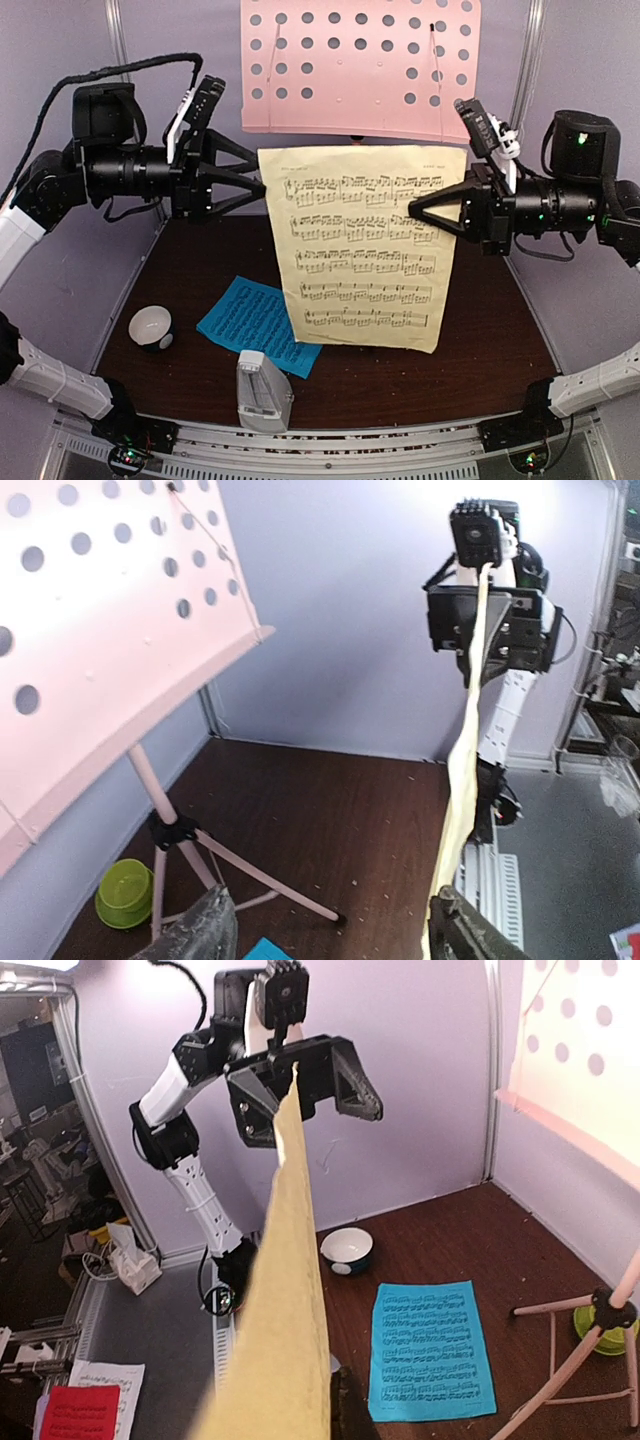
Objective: Set up the instrument practice props
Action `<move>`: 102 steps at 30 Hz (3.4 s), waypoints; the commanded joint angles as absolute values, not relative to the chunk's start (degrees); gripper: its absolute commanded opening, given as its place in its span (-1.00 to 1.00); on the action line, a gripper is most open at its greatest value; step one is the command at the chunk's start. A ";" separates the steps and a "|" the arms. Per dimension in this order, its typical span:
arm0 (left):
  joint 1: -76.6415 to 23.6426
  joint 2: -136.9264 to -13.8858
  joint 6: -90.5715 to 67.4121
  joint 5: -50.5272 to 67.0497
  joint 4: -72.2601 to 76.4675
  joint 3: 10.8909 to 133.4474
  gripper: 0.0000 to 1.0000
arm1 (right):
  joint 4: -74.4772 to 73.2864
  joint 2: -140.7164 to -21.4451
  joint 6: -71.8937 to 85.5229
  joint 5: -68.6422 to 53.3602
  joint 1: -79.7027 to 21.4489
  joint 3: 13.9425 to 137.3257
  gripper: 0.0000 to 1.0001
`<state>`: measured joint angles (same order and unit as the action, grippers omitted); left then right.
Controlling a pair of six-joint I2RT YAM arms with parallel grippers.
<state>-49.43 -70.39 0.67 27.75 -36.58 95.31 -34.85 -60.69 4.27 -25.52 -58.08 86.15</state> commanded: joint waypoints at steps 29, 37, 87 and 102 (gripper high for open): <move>-49.39 -86.76 -1.71 -13.16 -27.95 119.24 0.44 | -18.08 -59.18 1.48 5.94 -47.15 100.36 -1.00; -49.46 -92.47 5.59 -17.43 -28.24 126.01 0.37 | -17.15 -66.62 -1.39 2.46 -46.78 108.77 -1.00; -50.63 -94.58 14.90 -26.85 -7.97 118.32 -1.00 | -14.20 -95.98 -5.27 2.87 -43.65 137.62 -1.00; -50.82 -92.94 25.56 -21.35 10.61 107.64 -1.00 | -14.66 -96.84 -7.01 6.62 -44.24 137.37 -1.00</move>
